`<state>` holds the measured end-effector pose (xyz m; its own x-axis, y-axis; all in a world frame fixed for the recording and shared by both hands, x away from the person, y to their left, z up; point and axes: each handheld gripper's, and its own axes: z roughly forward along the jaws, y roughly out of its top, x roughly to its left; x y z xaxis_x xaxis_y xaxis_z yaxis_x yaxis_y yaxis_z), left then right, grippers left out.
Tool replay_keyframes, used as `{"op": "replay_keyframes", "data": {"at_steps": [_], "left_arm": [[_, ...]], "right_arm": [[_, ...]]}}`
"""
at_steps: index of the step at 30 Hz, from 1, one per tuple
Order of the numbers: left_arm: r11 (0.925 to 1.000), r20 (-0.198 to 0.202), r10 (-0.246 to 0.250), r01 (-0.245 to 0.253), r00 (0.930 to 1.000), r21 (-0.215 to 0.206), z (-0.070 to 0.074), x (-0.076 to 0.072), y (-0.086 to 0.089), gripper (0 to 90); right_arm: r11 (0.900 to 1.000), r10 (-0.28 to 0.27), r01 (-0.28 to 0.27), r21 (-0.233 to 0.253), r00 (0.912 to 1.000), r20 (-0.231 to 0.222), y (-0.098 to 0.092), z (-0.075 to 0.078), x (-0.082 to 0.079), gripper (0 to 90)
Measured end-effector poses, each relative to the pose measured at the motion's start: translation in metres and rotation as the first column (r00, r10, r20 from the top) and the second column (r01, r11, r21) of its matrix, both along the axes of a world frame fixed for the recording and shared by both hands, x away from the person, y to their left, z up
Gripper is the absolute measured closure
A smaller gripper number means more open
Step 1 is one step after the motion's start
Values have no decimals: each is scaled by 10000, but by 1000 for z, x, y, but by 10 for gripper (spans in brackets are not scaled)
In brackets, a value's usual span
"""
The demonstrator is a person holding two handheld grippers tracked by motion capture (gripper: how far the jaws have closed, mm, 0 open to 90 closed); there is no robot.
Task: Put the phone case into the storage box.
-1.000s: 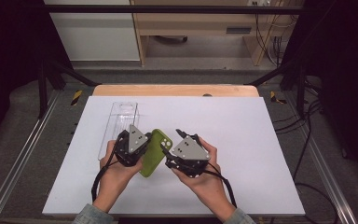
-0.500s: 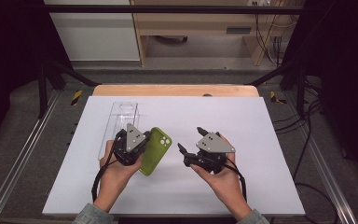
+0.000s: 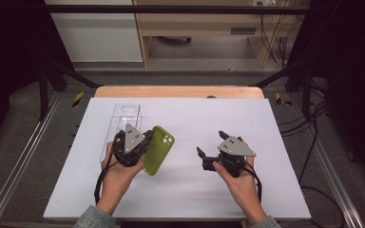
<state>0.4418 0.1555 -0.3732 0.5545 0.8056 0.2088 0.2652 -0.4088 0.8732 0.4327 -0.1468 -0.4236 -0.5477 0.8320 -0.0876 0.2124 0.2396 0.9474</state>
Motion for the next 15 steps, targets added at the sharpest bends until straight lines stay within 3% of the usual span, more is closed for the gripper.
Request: {"op": "replay_keyframes", "data": {"at_steps": [3,6,8,12,15], "left_arm": [[9998,199,180,-178,9996,-110,2,2,3,878],[9987,381,437,-426,9983,-294,6,5,7,877],[9974,624,603,-577,9962,-428,10,8,10,878],[9920,613,998,-946,9931,-839,17,13,17,877],[9889,735,1237,-1168,9896,-919,21,17,21,878]], "right_arm": [[9998,-165,165,-75,9998,-82,-12,-9,-1,98],[9994,-248,259,233,9986,-473,-28,-21,-6,88],[9992,-350,360,197,9982,-491,-37,-28,-10,92],[9974,-693,701,159,9965,-463,-55,-38,-16,95],[9963,-836,844,163,9957,-410,-66,-43,-19,95]]}}
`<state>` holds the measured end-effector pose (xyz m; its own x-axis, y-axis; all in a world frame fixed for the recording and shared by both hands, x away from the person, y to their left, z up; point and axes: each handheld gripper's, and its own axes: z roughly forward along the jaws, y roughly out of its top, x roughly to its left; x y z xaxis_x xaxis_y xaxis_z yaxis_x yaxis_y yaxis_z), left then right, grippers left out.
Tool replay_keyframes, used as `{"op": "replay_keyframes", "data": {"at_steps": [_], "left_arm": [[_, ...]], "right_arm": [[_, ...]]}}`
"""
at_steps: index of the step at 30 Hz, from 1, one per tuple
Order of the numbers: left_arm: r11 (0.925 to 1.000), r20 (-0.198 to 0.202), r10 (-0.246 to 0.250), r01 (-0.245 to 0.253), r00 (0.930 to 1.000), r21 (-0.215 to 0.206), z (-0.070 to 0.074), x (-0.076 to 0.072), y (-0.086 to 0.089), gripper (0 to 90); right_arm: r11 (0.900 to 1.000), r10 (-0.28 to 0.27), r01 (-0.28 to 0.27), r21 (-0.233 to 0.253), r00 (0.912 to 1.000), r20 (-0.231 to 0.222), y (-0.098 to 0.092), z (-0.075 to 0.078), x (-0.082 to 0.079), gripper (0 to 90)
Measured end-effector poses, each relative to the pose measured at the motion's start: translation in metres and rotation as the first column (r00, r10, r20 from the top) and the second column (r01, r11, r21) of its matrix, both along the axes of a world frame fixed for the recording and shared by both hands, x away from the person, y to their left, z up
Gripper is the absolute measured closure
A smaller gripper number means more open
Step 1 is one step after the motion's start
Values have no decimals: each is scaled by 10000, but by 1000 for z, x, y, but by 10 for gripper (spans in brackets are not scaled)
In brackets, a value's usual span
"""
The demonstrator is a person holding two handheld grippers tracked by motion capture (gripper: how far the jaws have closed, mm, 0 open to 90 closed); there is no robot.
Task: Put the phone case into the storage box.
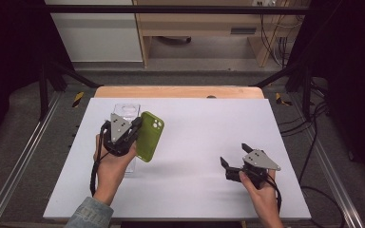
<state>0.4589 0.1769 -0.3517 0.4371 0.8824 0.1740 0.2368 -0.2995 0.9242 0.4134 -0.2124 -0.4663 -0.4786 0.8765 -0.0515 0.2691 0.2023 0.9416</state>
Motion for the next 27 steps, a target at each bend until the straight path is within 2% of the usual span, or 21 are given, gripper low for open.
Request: {"op": "replay_keyframes", "data": {"at_steps": [8,13,16,19,27], "left_arm": [[9993,214,328,-325,9992,-177,10,11,10,878],[9974,382,606,-590,9974,-414,16,18,18,878],[9957,484,836,-815,9953,-437,18,24,23,878],[9939,515,1019,-995,9935,-480,19,29,28,878],[9843,460,1570,-1525,9865,-886,18,42,45,878]], "right_arm": [[9997,-232,232,3,9994,244,-18,-7,-8,64],[9984,-498,483,286,9975,511,-26,-7,-14,49],[9978,-524,491,446,9958,748,-26,-8,-15,42],[9984,-445,412,392,9951,879,-25,-9,-16,41],[9986,-453,424,319,9943,960,-25,-12,-16,51]]}}
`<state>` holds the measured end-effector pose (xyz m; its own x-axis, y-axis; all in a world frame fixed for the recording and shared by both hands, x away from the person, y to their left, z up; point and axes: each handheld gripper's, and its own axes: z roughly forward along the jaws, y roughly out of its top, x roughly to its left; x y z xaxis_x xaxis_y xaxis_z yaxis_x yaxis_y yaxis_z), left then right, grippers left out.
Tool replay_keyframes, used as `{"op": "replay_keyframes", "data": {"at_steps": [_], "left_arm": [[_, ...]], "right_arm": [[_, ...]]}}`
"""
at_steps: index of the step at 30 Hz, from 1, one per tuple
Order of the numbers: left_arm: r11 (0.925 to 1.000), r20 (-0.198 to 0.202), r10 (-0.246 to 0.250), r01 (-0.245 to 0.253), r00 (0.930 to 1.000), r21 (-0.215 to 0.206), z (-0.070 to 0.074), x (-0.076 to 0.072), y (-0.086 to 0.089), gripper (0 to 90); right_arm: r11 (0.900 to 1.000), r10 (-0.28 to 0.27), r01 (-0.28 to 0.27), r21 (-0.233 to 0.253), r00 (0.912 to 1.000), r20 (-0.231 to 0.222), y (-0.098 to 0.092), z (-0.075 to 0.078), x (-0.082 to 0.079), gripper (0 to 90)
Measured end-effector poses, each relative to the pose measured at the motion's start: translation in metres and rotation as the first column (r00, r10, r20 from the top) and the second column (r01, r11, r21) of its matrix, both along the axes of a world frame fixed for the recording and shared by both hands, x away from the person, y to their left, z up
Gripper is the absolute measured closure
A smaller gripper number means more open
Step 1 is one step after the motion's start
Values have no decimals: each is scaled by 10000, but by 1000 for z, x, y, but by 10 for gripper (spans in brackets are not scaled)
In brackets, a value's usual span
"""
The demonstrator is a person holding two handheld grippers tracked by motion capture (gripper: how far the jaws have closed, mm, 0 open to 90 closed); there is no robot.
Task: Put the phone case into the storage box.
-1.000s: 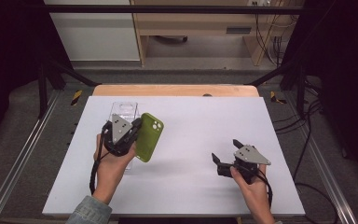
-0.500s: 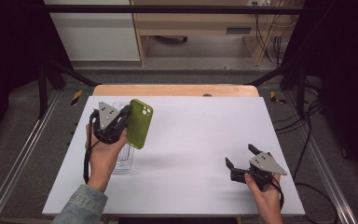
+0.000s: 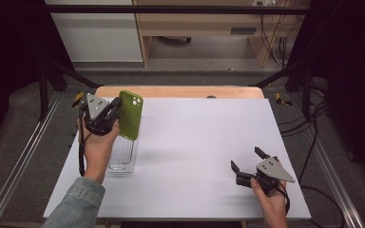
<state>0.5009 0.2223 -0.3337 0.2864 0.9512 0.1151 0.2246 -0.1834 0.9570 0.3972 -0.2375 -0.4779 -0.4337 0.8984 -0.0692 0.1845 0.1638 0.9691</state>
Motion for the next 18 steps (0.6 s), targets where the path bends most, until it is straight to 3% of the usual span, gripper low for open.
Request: {"op": "replay_keyframes", "data": {"at_steps": [11,18], "left_arm": [[9963,-184,673,-682,9976,-518,-11,24,15,877],[9939,-74,946,-949,9955,-567,-11,30,17,877]], "right_arm": [[9997,219,-219,95,9998,20,2,-3,1,44],[9993,358,-358,144,9993,45,2,-2,-1,49]]}}
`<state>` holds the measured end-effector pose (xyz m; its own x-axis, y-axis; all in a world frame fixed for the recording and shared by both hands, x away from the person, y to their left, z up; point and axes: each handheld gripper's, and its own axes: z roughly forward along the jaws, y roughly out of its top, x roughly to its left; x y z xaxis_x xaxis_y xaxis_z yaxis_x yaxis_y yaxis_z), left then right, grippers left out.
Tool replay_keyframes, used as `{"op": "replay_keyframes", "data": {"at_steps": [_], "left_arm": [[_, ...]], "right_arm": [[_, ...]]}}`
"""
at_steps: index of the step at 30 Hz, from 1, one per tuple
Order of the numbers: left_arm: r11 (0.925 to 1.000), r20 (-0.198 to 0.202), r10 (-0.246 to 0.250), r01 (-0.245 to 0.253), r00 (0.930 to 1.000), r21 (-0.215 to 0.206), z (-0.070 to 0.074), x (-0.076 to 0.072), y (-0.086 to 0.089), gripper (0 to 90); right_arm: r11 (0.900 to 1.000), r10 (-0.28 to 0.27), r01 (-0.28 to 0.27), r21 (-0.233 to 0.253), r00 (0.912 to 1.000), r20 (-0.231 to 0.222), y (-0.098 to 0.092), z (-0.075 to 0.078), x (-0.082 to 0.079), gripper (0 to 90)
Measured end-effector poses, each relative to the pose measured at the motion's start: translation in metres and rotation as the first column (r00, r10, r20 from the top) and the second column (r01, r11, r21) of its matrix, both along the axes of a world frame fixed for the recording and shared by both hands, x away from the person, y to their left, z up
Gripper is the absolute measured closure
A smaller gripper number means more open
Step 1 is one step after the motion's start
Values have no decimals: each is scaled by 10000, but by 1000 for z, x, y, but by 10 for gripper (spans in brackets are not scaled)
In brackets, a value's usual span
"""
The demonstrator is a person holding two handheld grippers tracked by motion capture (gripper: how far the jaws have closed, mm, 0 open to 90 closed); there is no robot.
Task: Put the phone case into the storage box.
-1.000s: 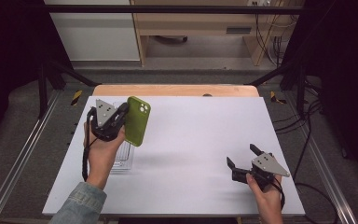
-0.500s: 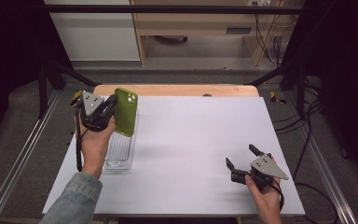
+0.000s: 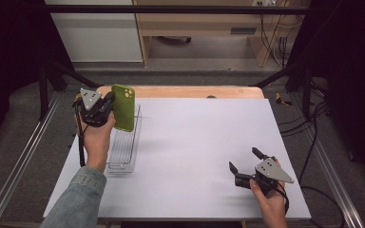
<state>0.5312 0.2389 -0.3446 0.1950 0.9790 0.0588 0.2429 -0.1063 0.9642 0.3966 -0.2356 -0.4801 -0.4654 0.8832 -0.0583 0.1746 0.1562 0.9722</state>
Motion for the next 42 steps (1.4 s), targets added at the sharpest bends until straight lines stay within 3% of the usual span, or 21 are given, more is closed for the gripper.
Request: {"op": "replay_keyframes", "data": {"at_steps": [10,25,42], "left_arm": [[9989,-69,376,-378,9993,-274,-1,7,8,878],[9987,-211,458,-462,9987,-204,-5,10,9,877],[9952,-642,853,-881,9943,-417,-20,22,15,877]], "right_arm": [[9996,160,-157,219,9998,-102,1,-1,0,49],[9991,228,-224,356,9997,-108,0,-1,0,48],[9989,246,-242,391,9997,-90,0,-1,-1,46]]}}
